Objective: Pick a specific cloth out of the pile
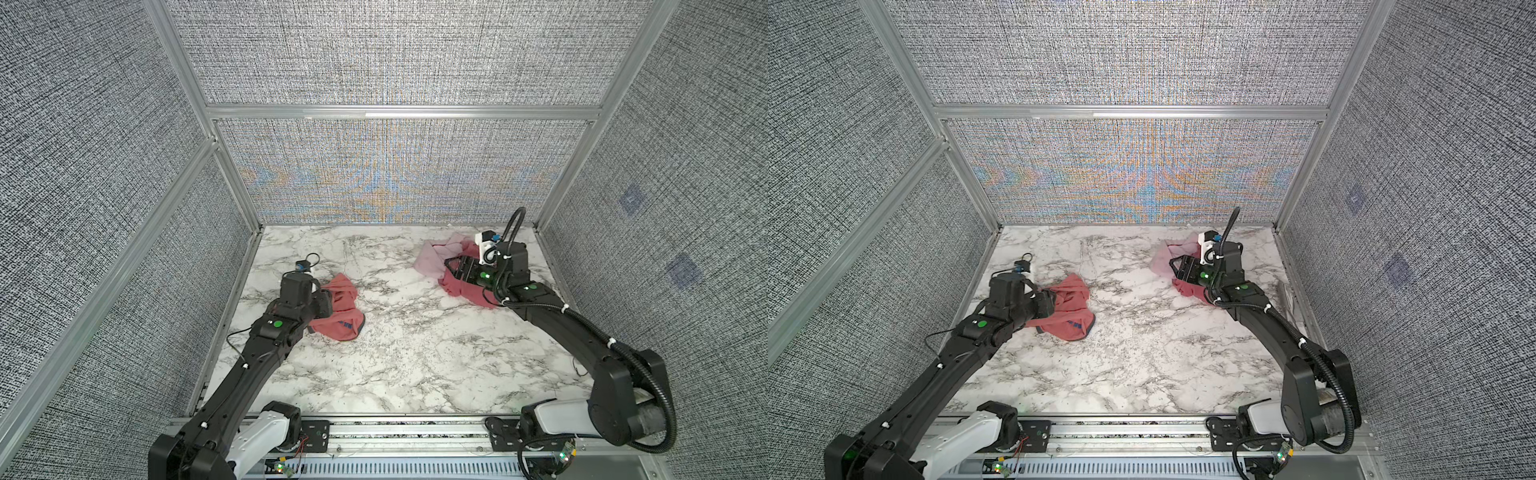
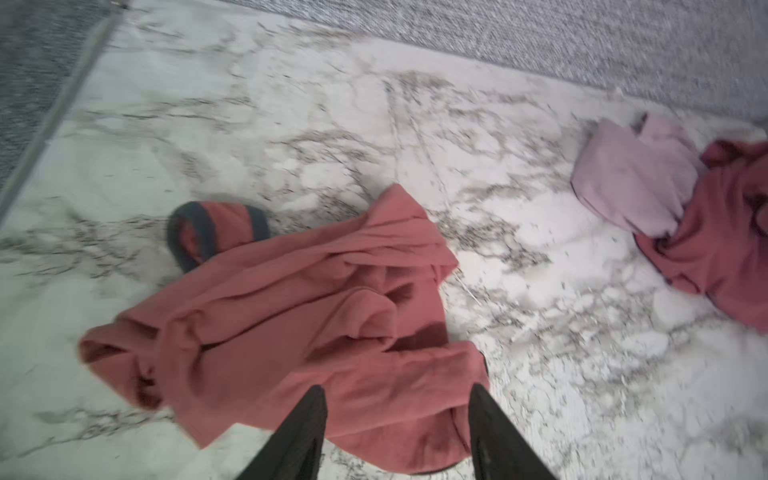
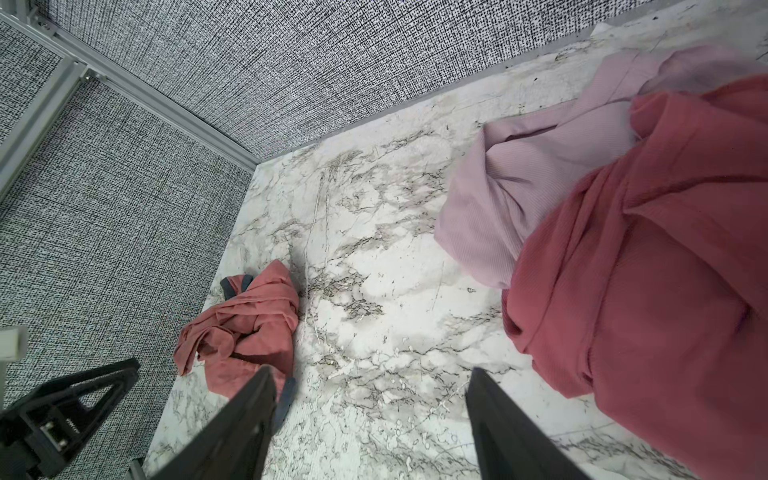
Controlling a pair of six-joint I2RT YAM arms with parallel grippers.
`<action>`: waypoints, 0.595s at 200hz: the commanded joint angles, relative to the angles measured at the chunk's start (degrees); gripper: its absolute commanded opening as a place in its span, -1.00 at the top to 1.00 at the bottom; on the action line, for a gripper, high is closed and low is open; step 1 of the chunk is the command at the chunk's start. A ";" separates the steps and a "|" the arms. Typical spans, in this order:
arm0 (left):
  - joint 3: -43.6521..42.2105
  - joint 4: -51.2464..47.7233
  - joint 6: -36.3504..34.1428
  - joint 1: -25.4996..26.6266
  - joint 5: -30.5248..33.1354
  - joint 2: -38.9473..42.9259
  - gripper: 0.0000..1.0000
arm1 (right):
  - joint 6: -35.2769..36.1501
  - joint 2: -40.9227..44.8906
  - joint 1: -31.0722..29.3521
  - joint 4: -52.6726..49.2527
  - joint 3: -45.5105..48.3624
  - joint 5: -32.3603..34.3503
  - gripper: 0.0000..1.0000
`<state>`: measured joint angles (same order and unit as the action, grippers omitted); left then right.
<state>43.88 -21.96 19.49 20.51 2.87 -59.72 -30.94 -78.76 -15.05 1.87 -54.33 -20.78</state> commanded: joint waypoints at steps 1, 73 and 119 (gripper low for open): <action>0.53 2.24 -2.93 5.29 -0.81 -4.88 -0.15 | -0.53 0.68 -0.37 0.94 -0.01 0.86 -0.48; 3.13 7.85 -4.25 11.13 -3.47 -18.76 -0.17 | 1.29 3.28 -1.12 -3.31 0.07 3.57 -0.48; 3.85 7.63 -5.16 11.48 -5.53 -24.01 -0.15 | 1.59 2.95 -1.12 -3.39 -0.16 3.47 -0.48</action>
<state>47.48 -14.92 15.31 31.77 -1.13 -81.69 -29.78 -75.66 -16.14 -1.15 -54.37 -17.78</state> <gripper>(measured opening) 0.583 0.739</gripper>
